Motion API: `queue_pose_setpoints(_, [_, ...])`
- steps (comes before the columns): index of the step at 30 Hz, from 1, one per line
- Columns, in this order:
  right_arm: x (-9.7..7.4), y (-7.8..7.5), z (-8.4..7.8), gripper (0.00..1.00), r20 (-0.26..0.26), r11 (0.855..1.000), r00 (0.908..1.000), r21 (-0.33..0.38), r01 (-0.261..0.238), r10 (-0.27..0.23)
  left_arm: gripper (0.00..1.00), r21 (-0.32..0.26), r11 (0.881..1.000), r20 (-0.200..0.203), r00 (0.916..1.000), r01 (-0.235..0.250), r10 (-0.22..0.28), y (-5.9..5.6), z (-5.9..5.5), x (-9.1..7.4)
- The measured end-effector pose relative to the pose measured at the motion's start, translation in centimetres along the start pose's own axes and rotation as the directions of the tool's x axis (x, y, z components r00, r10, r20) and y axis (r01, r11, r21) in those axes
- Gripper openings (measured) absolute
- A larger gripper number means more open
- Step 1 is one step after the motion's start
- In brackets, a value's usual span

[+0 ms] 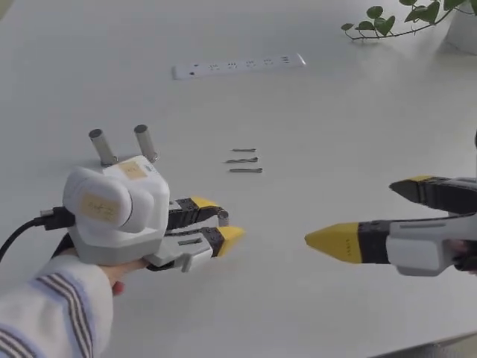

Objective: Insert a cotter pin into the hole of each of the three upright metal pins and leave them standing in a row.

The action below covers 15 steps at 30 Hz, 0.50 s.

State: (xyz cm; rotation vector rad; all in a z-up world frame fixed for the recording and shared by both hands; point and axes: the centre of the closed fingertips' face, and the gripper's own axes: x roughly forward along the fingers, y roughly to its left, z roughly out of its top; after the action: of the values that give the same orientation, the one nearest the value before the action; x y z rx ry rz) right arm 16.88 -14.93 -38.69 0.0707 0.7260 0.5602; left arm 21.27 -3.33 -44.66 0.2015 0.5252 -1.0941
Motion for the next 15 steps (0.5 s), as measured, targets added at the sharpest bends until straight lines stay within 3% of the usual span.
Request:
queue_pose_setpoints(3, [0.0,0.0,0.0,0.96,-0.001,1.000,1.0000,-0.003,0.000,0.000,0.37,-0.018,1.000,0.015,0.9998,0.012,-0.011,-0.2,0.4,-0.8])
queue_pose_setpoints(5, [0.0,0.1,0.0,0.95,-0.001,1.000,1.0000,-0.005,-0.001,0.001,0.42,-0.043,0.999,0.054,0.9983,0.024,-0.022,-0.5,1.0,-1.5])
queue_pose_setpoints(8, [0.0,0.2,0.1,0.95,0.002,1.000,1.0000,-0.008,-0.003,0.003,0.54,-0.046,0.999,0.070,0.9973,0.026,-0.023,-0.6,1.3,-2.6])
queue_pose_setpoints(11, [-0.1,0.3,0.2,0.95,0.004,1.000,1.0000,-0.011,-0.005,0.005,0.64,-0.046,0.998,0.069,0.9972,0.033,-0.029,-0.7,1.1,-3.4])
queue_pose_setpoints(15, [-0.1,0.3,0.2,0.95,0.002,1.000,1.0000,-0.013,-0.006,0.006,0.71,-0.065,0.997,0.054,0.9980,0.035,-0.032,-1.0,0.4,-4.2])
